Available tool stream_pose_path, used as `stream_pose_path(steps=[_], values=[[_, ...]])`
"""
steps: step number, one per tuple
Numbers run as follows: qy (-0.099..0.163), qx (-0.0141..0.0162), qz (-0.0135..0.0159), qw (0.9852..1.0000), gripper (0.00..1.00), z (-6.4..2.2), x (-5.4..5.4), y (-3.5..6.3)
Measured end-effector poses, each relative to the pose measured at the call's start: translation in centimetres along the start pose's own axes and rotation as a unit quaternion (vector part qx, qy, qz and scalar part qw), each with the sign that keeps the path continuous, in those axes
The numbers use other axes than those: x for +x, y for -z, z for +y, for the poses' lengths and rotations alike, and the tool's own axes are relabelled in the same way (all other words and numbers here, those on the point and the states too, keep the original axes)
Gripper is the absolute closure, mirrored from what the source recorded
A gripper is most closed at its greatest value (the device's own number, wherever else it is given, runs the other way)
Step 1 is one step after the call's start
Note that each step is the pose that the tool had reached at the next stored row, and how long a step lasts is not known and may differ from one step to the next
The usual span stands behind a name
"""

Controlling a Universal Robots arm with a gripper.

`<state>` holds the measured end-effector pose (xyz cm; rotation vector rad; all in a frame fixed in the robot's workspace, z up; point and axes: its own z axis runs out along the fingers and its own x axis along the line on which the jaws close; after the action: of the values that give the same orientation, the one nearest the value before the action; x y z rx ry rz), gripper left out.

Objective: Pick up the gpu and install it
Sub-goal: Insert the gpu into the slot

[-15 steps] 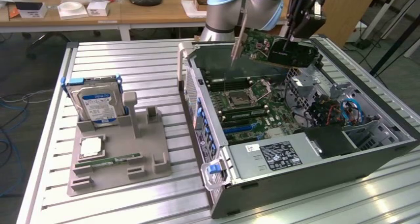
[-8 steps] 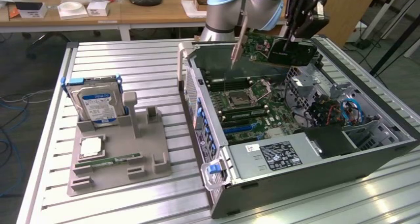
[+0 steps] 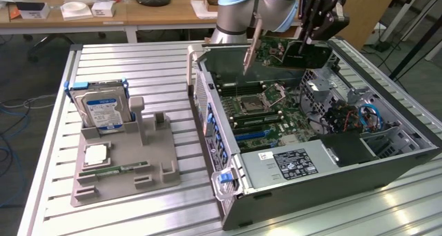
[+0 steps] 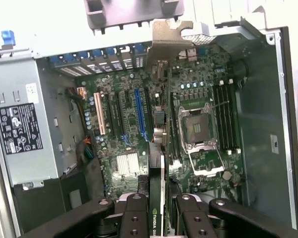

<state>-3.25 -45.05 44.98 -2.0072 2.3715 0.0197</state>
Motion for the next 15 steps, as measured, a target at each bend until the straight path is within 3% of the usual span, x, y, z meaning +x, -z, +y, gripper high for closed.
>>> stream_pose_path(steps=[9,15], values=[[0.051,-0.0018,-0.0006,0.9987,0.74,-0.01,0.00,0.00],[0.055,-0.0019,-0.0006,0.9985,0.74,-0.01,0.00,0.00]])
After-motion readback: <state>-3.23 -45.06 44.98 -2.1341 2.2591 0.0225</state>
